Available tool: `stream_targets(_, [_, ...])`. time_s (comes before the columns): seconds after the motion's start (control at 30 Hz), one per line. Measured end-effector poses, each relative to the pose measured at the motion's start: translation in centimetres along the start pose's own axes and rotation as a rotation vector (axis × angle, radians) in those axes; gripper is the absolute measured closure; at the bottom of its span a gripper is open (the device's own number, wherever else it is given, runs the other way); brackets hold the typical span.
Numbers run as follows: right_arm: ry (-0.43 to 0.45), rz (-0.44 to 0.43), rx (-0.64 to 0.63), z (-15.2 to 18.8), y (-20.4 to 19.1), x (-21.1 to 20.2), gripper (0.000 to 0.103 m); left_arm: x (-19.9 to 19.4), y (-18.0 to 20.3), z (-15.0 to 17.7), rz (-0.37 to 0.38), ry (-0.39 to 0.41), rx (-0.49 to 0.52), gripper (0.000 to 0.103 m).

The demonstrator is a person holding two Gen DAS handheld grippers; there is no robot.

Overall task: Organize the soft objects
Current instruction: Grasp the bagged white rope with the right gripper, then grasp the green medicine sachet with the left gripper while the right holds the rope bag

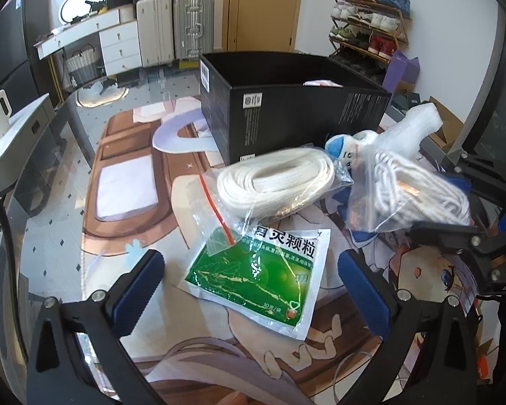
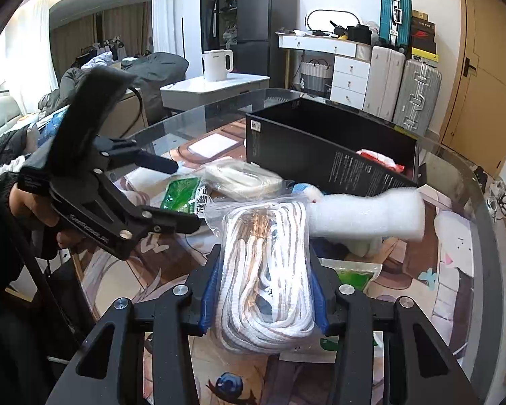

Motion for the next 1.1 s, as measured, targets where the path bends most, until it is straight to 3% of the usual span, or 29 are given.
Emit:
stream_targets(0.27, [0.037,0.002,0.031,-0.4,0.7,-1.1,0.058,0.7,0.7,0.0,-0.035,-0.054,0.074,0.0])
stream_targets(0.53, [0.037,0.005,0.038,-0.4,0.8,-0.9,0.058,0.7,1.2,-0.2,-0.02,-0.057,0.087,0.002])
stream_targets(0.67, [0.045,0.01,0.046,-0.6,1.2,-1.1,0.058,0.2,2.2,-0.3,0.009,-0.02,0.132,0.021])
stream_targets(0.9, [0.048,0.018,0.056,-0.5,1.5,-1.2,0.058,-0.5,3.3,-0.2,0.026,0.003,0.171,0.045])
stream_targets(1.1, [0.054,0.023,0.058,-0.6,1.4,-1.4,0.058,-1.2,3.9,0.2,0.044,0.007,0.165,0.05])
Point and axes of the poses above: each gripper's, at about its wrist camera, not at the fingertips, and x roughly the way its jaws point, y to its right, z to its underside, the point moved 8 cm from there along x, roughly the way its jaws point, and after that the axes turned 5 degrees about x, right-handed, at the moved point
